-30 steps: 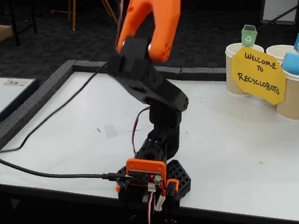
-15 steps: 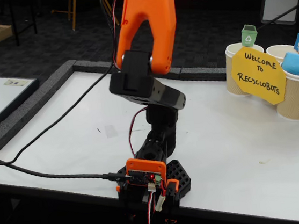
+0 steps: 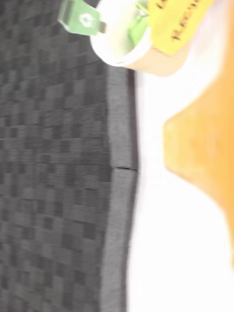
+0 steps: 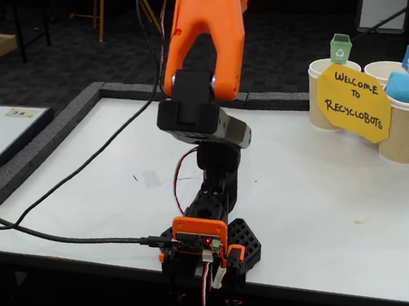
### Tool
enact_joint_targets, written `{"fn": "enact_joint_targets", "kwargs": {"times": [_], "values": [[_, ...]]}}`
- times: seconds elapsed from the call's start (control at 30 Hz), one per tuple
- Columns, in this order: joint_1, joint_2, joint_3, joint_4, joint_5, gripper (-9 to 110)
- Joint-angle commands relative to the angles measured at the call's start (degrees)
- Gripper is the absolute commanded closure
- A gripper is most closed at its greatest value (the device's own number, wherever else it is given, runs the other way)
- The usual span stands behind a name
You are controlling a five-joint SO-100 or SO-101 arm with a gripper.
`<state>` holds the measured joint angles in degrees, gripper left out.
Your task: Sort rubbish by color.
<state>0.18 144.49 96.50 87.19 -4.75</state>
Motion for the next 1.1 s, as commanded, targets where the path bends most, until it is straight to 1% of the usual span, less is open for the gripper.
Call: {"fn": "enact_joint_targets", "kwargs": {"times": [0.0, 0.3, 0.53, 0.77, 1.07], "values": [[0.7, 1.3, 2.5, -4.0, 2.0, 101], [5.3, 3.4, 25.9, -16.8, 2.0, 101], [5.1, 9.3, 45.4, -25.5, 2.0, 100], [2.1, 19.4, 58.1, -27.1, 2.0, 100], [3.2, 26.6, 68.3, -28.5, 2.0, 98]]}}
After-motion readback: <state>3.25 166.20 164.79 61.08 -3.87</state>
